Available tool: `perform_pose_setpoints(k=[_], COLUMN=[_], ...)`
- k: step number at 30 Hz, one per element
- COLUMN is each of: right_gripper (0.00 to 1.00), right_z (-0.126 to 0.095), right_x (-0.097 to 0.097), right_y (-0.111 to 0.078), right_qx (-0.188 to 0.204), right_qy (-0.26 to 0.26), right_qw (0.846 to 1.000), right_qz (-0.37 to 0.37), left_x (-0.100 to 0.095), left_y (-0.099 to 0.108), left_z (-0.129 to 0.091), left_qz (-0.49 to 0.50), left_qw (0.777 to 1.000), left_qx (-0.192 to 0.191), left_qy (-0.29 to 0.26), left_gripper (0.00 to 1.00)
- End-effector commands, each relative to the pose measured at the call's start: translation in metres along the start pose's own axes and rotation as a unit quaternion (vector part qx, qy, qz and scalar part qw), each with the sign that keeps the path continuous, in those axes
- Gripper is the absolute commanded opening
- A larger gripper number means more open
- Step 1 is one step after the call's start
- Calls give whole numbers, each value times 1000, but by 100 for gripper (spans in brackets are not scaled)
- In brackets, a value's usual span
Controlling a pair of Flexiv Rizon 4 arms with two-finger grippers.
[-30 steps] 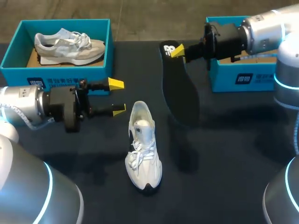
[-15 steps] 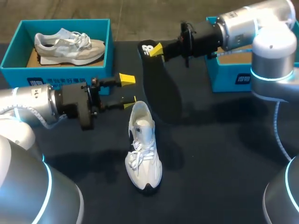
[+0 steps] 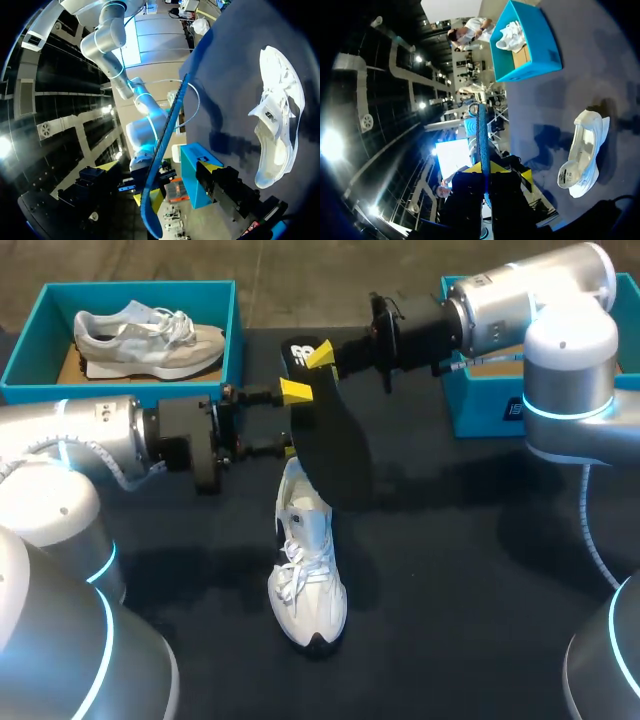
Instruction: Take the shoe out of the shoebox, open the shoe tongue, remove and reinsert the insole, then place the shoe into the shoebox
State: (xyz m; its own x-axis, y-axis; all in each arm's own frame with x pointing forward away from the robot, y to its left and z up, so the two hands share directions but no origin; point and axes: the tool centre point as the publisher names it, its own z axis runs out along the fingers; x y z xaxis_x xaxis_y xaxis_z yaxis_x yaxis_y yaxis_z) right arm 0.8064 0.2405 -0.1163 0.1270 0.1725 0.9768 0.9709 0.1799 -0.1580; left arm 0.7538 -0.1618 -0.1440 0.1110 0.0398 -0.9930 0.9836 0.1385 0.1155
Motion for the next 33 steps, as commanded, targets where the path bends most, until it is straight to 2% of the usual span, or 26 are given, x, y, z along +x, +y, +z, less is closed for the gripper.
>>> perform_pose_setpoints(k=[1,4,6,8,10,11,14,19,24,33], right_gripper=[0,0,0,0,0,0,0,0,0,0], right_z=[7,6,5,3,1,1,-1,-6,-9,-13], right_x=[1,2,3,3,2,1,1,-3,-5,-8], right_y=[6,10,11,12,13,13,11,7,3,-1], right_qx=[-9,-11,-11,-10,-10,-10,-10,-7,5,3], right_qy=[2,2,1,-1,-3,-3,-6,-11,-11,-27], right_qw=[1000,1000,1000,1000,1000,1000,1000,999,998,995], right_qz=[0,1,2,3,3,4,10,32,64,95], left_x=[3,6,7,7,7,7,8,8,8,5], left_y=[3,2,2,3,3,4,3,1,0,-6], left_z=[7,9,9,8,6,5,1,-6,-6,-2], left_qz=[-1,2,1,0,0,-1,1,1,-1,0], left_qw=[1000,1000,1000,1000,1000,1000,1000,1000,1000,1000], left_qx=[7,8,9,9,9,9,8,12,16,21], left_qy=[-1,1,3,3,2,1,0,-3,-5,-14], left_gripper=[100,100,94,85,67,65,66,60,62,63])
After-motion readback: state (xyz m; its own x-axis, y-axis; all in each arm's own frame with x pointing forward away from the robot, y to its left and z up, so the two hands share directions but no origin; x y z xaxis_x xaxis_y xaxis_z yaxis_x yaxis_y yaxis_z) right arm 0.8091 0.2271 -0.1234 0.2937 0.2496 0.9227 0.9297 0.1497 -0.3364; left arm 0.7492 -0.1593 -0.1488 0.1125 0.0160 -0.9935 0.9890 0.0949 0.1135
